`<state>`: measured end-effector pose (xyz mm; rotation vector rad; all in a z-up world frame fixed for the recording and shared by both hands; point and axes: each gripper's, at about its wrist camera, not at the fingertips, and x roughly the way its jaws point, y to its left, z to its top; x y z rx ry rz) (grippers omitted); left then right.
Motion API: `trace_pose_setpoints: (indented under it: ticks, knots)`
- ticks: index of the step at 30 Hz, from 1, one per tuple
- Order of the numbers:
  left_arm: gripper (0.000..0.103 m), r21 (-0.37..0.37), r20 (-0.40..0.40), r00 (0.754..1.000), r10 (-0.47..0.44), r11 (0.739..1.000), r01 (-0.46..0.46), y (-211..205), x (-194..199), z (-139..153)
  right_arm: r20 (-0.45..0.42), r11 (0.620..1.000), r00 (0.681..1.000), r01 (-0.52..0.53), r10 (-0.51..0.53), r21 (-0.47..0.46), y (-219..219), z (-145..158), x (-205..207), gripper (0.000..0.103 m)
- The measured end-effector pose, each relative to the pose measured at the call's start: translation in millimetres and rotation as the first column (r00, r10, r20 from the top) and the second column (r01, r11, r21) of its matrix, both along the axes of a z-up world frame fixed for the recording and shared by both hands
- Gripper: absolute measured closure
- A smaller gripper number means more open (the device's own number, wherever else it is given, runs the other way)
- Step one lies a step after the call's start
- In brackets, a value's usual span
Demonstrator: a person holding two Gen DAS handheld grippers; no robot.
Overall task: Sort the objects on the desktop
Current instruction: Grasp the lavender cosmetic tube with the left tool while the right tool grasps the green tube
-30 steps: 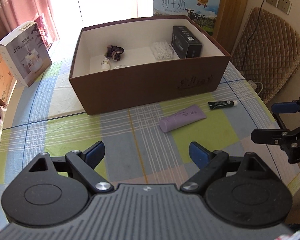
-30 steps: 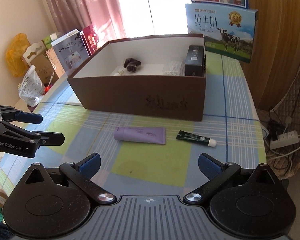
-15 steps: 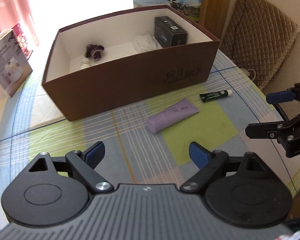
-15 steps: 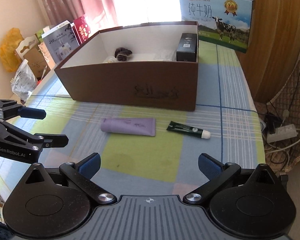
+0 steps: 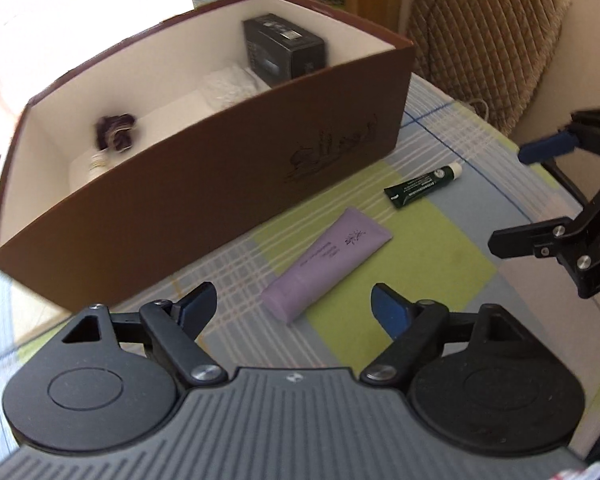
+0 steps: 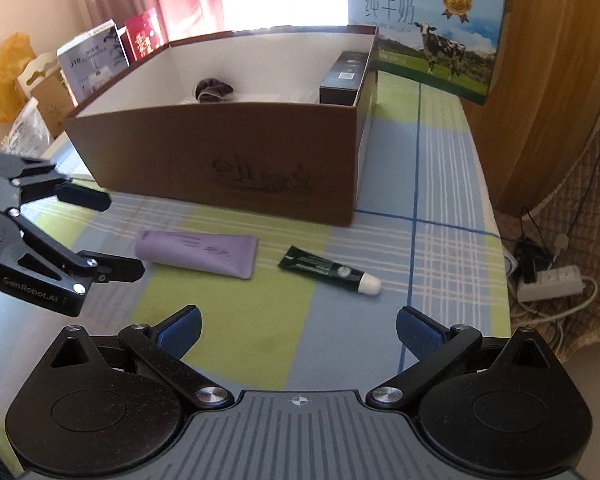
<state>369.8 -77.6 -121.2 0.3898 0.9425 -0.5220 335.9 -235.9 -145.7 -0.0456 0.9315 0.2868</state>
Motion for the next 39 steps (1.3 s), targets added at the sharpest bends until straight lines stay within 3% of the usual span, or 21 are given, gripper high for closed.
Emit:
trace_pose_setpoints:
  ticks: [7,10,14,18,20,27,32,39]
  knots:
    - [0.025,0.051,-0.012,0.996,-0.090,0.995,0.091,-19.1,21.1,-22.9,0.008,0.996,0.996,-0.088,0.088,-0.022,-4.3,-17.5,18.5,0.002]
    - [0.039,0.058,-0.038,0.996,-0.084,0.995,0.086,-23.5,28.6,-31.3,0.007,0.992,0.993,-0.120,0.120,-0.034,-6.3,-23.7,23.9,0.002]
    - [0.047,0.036,-0.074,0.994,-0.079,0.996,0.082,-24.9,32.3,-38.7,0.012,0.987,0.989,-0.149,0.150,-0.052,-7.5,-29.1,31.9,0.002]
    - [0.069,-0.006,-0.098,0.993,-0.068,0.998,0.068,-21.9,32.3,-39.3,0.022,0.981,0.983,-0.180,0.182,-0.077,-8.5,-32.9,41.1,0.004]
    - [0.074,-0.014,-0.106,0.993,-0.060,0.998,0.059,-21.2,30.8,-39.2,0.023,0.974,0.977,-0.210,0.213,-0.090,-7.5,-35.1,45.4,0.016]
    - [0.075,-0.024,-0.132,0.991,0.032,0.999,-0.035,-8.0,24.5,-38.4,-0.002,0.963,0.967,-0.252,0.253,-0.093,-5.0,-44.3,54.4,0.048]
    - [0.075,-0.022,-0.156,0.980,0.122,0.992,-0.127,8.3,18.9,-35.2,-0.005,0.973,0.975,-0.221,0.222,-0.072,-3.2,-43.6,47.8,0.082]
    - [0.075,-0.044,-0.208,0.953,0.222,0.971,-0.236,30.0,17.1,-32.9,-0.034,0.993,0.993,-0.118,0.116,-0.032,4.0,-39.3,14.7,0.087]
